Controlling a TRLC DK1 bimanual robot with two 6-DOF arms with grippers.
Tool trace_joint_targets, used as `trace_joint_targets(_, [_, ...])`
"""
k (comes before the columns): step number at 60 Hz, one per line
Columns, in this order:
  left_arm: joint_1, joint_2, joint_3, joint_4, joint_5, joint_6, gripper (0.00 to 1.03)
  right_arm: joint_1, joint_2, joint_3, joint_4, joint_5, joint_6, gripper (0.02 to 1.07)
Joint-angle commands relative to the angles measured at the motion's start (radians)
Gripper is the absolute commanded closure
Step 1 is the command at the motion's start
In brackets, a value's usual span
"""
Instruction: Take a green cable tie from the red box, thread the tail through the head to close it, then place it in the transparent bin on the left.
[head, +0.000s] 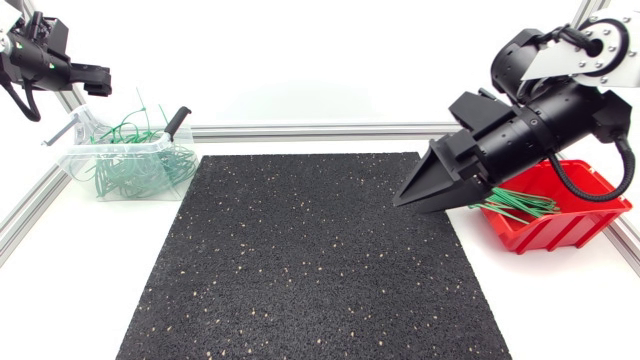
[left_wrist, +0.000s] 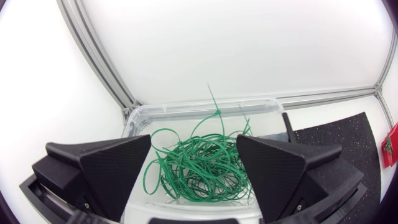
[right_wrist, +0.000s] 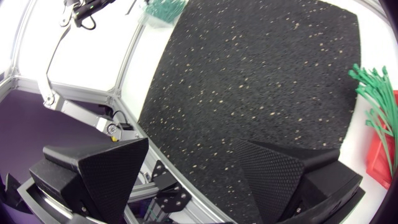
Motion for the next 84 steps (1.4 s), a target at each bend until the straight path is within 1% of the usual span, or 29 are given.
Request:
trace_joint_targets(1, [-0.023,-0.1,-0.075,0.024,-0.005,0.033,0.05,-0.06,-0.03,-0.034,0.044,0.063,0.012,0.06])
trace_joint_targets(7, [-0.04,-0.192,-0.179,0.113,-0.006,0.033,0.05,-0.119,-0.056,-0.056,0.09,0.12,0.005,0.06])
trace_joint_targets(11, [-0.046,-0.26,-0.261,0.198,-0.014,0.032,0.05,-0.156,-0.083,-0.085,0.14,0.163,0.0,0.06])
trace_joint_targets(21, [-0.079,-0.388,-0.395,0.253,-0.029,0.045,0.05,-0.236,-0.154,-0.155,0.223,0.275,-0.04,0.06])
trace_joint_targets(25, [-0.089,-0.444,-0.461,0.296,-0.029,0.044,0.05,-0.267,-0.188,-0.195,0.266,0.333,-0.064,0.06])
trace_joint_targets(28, [-0.097,-0.49,-0.52,0.342,-0.035,0.044,0.05,-0.291,-0.209,-0.22,0.298,0.348,-0.075,0.06])
trace_joint_targets(31, [-0.1,-0.523,-0.563,0.36,-0.034,0.044,0.05,-0.316,-0.229,-0.244,0.321,0.368,-0.092,0.06])
trace_joint_targets(35, [-0.108,-0.568,-0.618,0.377,-0.031,0.044,0.05,-0.348,-0.251,-0.272,0.355,0.387,-0.11,0.07])
trace_joint_targets(43, [-0.117,-0.668,-0.738,0.451,-0.009,0.032,0.05,-0.414,-0.301,-0.333,0.432,0.414,-0.141,0.06])
trace_joint_targets(50, [-0.117,-0.775,-0.854,0.537,0.002,-0.001,0.05,-0.446,-0.36,-0.393,0.496,0.431,-0.161,0.06])
trace_joint_targets(60, [-0.128,-0.905,-0.994,0.609,0.002,-0.025,0.05,-0.452,-0.493,-0.48,0.568,0.474,-0.164,0.07])
trace_joint_targets(68, [-0.149,-1.0,-1.072,0.63,0.002,-0.03,0.05,-0.449,-0.591,-0.53,0.604,0.496,-0.161,0.07])
trace_joint_targets(72, [-0.141,-1.054,-1.118,0.664,0.002,-0.084,0.05,-0.448,-0.645,-0.557,0.621,0.499,-0.158,0.07])
trace_joint_targets(84, [-0.143,-1.163,-1.224,0.682,0.002,-0.113,0.05,-0.425,-0.78,-0.646,0.691,0.515,-0.135,0.06])
